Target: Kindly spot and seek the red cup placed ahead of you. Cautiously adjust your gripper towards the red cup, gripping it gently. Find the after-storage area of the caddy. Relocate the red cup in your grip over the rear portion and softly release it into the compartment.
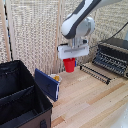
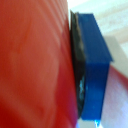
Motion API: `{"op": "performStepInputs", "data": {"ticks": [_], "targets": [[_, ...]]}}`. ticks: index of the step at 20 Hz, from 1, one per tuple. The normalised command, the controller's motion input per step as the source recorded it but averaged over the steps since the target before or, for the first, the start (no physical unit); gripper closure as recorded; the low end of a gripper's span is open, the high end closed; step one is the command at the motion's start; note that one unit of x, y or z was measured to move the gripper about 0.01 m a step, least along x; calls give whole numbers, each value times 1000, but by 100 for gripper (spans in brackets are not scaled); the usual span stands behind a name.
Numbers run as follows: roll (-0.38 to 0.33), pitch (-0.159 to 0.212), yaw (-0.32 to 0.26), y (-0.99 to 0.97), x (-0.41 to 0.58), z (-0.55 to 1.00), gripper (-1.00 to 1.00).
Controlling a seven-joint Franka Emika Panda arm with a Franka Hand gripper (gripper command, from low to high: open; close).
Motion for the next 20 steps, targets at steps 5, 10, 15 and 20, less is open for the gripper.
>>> {"op": "performStepInputs", "data": {"ticks": [5, 10, 15, 20], "targets": [[104, 123, 0, 573, 327, 706, 100], [117, 102, 1, 775, 236, 683, 100], [108, 58, 0, 798, 119, 679, 100], [22, 21, 0, 894, 21, 533, 100]]}}
